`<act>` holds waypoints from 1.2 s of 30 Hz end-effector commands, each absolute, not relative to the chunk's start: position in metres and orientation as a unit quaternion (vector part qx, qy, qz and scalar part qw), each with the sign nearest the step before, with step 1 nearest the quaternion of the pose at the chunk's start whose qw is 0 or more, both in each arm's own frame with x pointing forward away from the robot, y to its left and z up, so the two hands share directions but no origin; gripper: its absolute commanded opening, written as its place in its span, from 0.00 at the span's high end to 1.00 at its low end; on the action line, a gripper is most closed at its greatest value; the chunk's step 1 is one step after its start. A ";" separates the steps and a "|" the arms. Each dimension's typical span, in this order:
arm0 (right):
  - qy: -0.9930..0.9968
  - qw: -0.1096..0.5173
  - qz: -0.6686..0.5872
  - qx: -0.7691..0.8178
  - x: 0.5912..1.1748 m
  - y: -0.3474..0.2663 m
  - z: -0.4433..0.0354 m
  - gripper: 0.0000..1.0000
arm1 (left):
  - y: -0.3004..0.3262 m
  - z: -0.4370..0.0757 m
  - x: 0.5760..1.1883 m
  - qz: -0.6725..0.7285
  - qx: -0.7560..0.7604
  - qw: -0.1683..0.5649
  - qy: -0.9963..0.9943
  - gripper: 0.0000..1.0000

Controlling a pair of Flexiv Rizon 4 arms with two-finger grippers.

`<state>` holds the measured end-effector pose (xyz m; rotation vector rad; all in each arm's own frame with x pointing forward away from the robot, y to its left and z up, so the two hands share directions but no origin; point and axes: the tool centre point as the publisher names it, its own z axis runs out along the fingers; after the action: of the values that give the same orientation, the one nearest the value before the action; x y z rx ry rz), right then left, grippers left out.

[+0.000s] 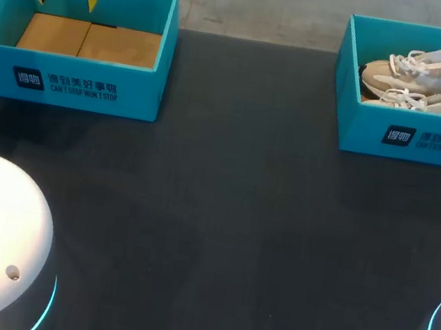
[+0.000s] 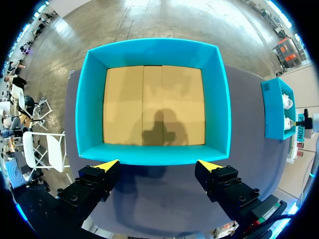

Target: Take the shoe out of the shoebox, open the shoe tongue, remove and reinsert the insole, then place the shoe into the shoebox

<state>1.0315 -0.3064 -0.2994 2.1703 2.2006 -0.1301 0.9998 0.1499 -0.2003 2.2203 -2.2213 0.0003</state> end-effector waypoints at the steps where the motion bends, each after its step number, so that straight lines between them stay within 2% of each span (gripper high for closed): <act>1: 0.710 0.021 -0.047 0.703 1.037 -0.309 -0.308 0.51 | 0.150 -0.200 1.000 0.000 0.707 0.000 -0.707 0.00; 12: 0.702 0.007 -0.046 0.711 1.039 -0.326 -0.328 0.38 | 0.150 -0.200 1.000 0.000 0.707 0.000 -0.707 0.00; 18: 0.699 -0.001 -0.049 0.713 1.040 -0.329 -0.337 0.22 | 0.150 -0.200 1.000 0.000 0.707 0.000 -0.707 0.00; 20: 0.698 -0.005 -0.050 0.715 1.040 -0.329 -0.341 0.24 | 0.150 -0.200 1.000 0.000 0.707 0.000 -0.707 0.00; 36: 0.695 -0.020 -0.046 0.717 1.035 -0.327 -0.364 0.21 | 0.150 -0.200 1.000 0.000 0.707 0.000 -0.707 0.00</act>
<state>1.0340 -0.3255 -0.3605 2.2782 2.2090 -0.1510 0.9998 0.1499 -0.2003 2.2204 -2.2213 0.0003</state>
